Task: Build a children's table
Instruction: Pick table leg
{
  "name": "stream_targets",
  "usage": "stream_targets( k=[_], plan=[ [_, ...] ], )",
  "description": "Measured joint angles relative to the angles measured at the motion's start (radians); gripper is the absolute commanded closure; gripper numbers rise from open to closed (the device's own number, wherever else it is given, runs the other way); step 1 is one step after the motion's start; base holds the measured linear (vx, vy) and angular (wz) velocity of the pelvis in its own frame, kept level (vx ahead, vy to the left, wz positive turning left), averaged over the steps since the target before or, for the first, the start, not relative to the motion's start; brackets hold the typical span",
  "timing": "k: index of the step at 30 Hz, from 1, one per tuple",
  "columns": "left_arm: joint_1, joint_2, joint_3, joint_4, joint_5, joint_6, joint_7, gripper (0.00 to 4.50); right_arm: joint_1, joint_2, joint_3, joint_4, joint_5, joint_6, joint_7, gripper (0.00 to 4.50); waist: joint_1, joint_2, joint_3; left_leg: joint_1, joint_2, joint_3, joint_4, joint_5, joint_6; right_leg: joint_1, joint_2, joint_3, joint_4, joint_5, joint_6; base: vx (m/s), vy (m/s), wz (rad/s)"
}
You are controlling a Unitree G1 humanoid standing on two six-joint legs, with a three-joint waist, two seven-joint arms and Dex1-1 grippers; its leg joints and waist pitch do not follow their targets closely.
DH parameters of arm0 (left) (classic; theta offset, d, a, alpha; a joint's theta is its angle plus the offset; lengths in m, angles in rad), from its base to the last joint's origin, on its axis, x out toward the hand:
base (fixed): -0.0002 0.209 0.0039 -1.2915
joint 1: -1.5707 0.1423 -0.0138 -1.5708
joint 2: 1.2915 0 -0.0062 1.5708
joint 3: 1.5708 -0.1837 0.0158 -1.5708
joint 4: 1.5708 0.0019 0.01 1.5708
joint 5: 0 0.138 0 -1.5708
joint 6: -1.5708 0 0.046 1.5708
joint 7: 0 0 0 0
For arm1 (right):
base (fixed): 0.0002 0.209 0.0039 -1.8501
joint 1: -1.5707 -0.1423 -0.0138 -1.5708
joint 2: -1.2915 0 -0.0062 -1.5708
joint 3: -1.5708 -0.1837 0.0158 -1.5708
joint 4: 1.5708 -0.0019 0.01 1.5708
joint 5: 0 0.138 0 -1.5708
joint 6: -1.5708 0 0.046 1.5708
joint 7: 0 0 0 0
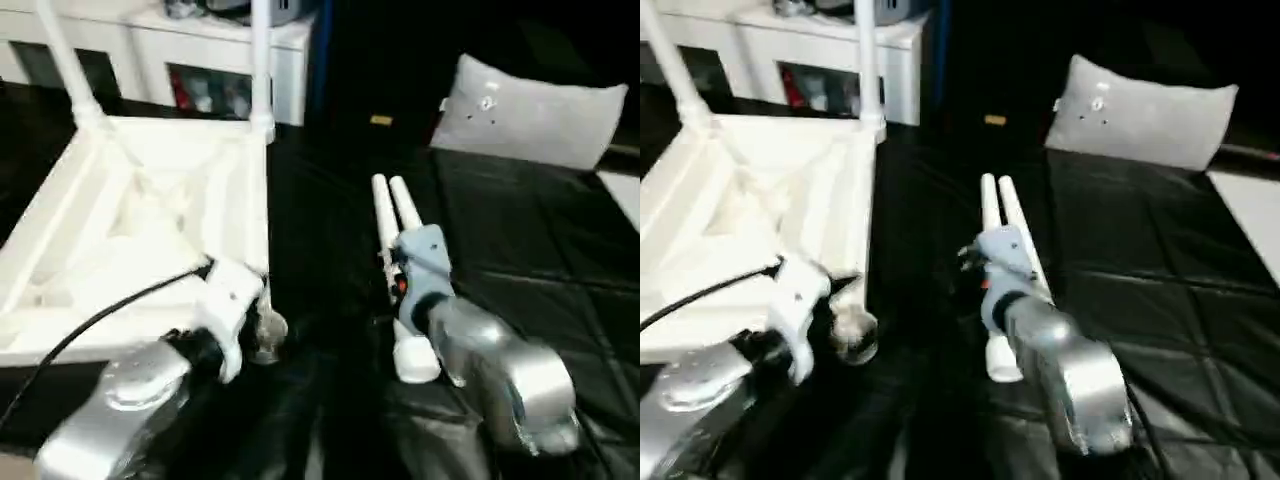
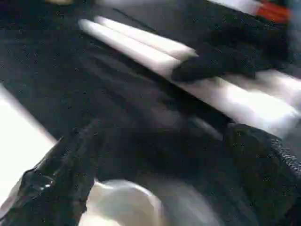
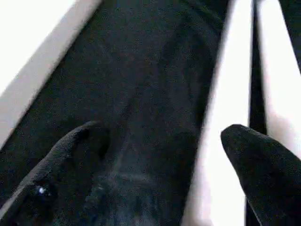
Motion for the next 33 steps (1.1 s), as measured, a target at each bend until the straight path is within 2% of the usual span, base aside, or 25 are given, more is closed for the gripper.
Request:
stream_targets(
  k=[1,3,6,11,16,20,21,23,29,33],
  plan=[
    [0.0,0.005,-0.005,-0.011,-0.009,0.011,-0.015,0.04,-0.008,0.003,-0.014,0.008,-0.001,0.008,-0.007,0.0,0.001,0.001,0.002,0.002,0.001,0.004,-0.004,0.004,0.002,0.001,-0.001,0.0,-0.001,0.0,-0.004,-0.084,-0.001,0.01],
    [0.005,0.037,-0.017,-0.036,-0.028,0.043,-0.041,0.04,-0.038,0.013,-0.027,0.053,-0.01,0.043,-0.028,0.0,0.002,0.001,0.003,0.008,0.009,0.021,-0.012,0.012,0.005,0.002,-0.002,0.001,-0.001,0.003,-0.008,-0.073,-0.007,0.01],
    [0.006,0.052,-0.019,-0.056,-0.042,0.066,-0.058,0.04,-0.054,0.013,-0.036,0.082,-0.024,0.072,-0.05,0.0,0.007,0.001,0.004,0.011,0.017,0.036,-0.018,0.021,0.004,0.002,-0.002,0.0,0.001,0.008,-0.01,-0.043,-0.009,0.01],
    [0.006,0.079,-0.019,-0.07,-0.07,0.1,-0.076,0.04,-0.087,0.016,-0.057,0.095,-0.039,0.115,-0.071,0.0,0.009,0.0,0.003,0.009,0.019,0.046,-0.026,0.033,0.005,-0.007,-0.001,0.003,0.001,0.014,-0.01,0.0,0.0,0.0],
    [0.004,0.085,-0.022,-0.082,-0.081,0.122,-0.082,0.04,-0.084,0.015,-0.056,0.138,-0.04,0.157,-0.069,0.0,0.01,-0.004,0.001,-0.001,0.019,0.049,-0.025,0.04,-0.001,-0.018,-0.001,0.006,0.001,0.022,-0.001,0.0,0.0,0.0],
    [0.001,0.09,-0.031,-0.082,-0.083,0.132,-0.082,0.04,-0.081,0.036,-0.073,0.149,-0.037,0.192,-0.069,0.0,0.01,-0.004,0.001,-0.003,0.02,0.05,-0.025,0.04,-0.001,-0.02,-0.001,0.007,0.0,0.023,0.0,0.0,0.0,0.0],
    [-0.002,0.093,-0.033,-0.082,-0.083,0.134,-0.082,0.0,-0.08,0.044,-0.08,0.152,-0.036,0.202,-0.067,0.19,0.01,-0.004,0.001,-0.003,0.02,0.05,-0.025,0.04,-0.002,-0.02,-0.001,0.007,0.0,0.023,0.0,0.0,0.0,0.0],
    [-0.007,0.1,-0.04,-0.082,-0.085,0.136,-0.083,0.0,-0.08,0.054,-0.09,0.152,-0.033,0.214,-0.066,0.19,0.011,-0.004,0.001,-0.003,0.02,0.05,-0.026,0.04,-0.002,-0.02,-0.001,0.007,0.0,0.023,-0.001,0.0,0.0,0.0],
    [-0.015,0.103,-0.04,-0.082,-0.086,0.138,-0.083,0.0,-0.081,0.057,-0.095,0.15,-0.023,0.233,-0.063,0.69,0.015,-0.004,0.001,-0.003,0.02,0.051,-0.025,0.041,-0.002,-0.022,-0.001,0.011,0.0,0.023,-0.003,0.0,0.0,0.0],
    [-0.015,0.104,-0.043,-0.082,-0.086,0.139,-0.083,0.0,-0.08,0.054,-0.091,0.146,-0.015,0.239,-0.049,1.13,0.016,-0.004,0.001,-0.005,0.02,0.053,-0.026,0.041,-0.002,-0.029,0.0,0.019,0.001,0.027,-0.001,0.0,0.0,0.0]
  ],
)
